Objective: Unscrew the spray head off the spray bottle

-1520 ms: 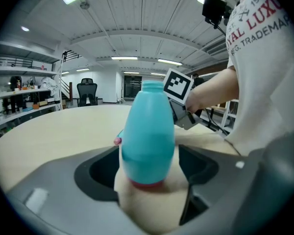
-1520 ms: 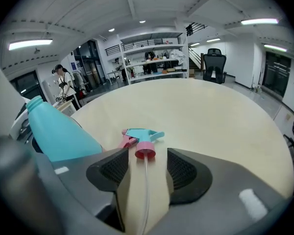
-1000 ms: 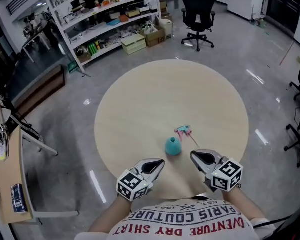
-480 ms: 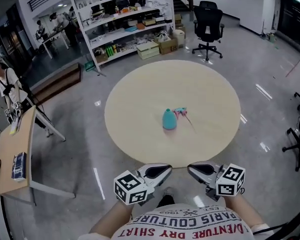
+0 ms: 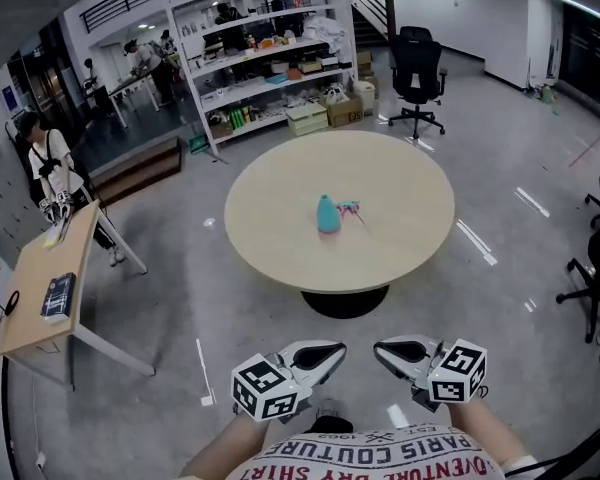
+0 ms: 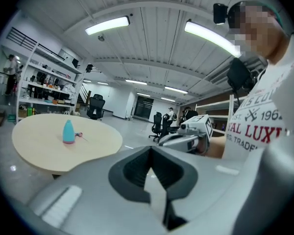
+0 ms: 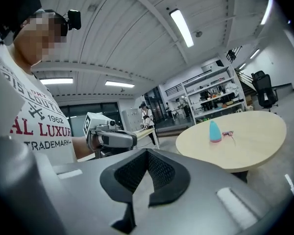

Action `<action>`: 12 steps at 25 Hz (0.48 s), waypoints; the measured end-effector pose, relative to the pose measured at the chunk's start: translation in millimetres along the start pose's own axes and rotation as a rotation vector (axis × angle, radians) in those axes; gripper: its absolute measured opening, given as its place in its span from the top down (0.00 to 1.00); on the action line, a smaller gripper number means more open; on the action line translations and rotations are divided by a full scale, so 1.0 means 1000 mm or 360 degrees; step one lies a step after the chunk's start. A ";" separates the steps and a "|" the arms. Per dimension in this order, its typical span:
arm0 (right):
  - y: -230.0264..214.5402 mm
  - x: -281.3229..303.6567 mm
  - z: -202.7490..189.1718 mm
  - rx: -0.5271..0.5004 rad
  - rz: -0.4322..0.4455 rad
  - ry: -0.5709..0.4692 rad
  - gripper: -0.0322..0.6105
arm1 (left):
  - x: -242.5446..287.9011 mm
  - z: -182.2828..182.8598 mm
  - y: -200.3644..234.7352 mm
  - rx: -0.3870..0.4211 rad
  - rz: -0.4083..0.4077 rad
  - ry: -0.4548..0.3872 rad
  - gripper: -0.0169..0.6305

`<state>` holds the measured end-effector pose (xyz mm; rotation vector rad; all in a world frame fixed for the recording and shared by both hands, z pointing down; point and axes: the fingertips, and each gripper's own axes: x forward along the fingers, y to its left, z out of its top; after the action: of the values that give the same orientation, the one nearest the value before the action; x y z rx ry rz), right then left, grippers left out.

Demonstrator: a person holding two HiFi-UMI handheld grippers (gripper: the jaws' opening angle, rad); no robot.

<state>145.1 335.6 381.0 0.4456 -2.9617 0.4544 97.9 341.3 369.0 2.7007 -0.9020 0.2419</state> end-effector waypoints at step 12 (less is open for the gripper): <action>0.052 -0.022 -0.007 -0.0035 0.0035 -0.0032 0.95 | -0.026 -0.009 -0.055 0.0076 0.0047 -0.0011 0.97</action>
<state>151.1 390.9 370.1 0.4185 -2.9906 0.4216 109.9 400.5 359.5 2.7352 -0.9500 0.2633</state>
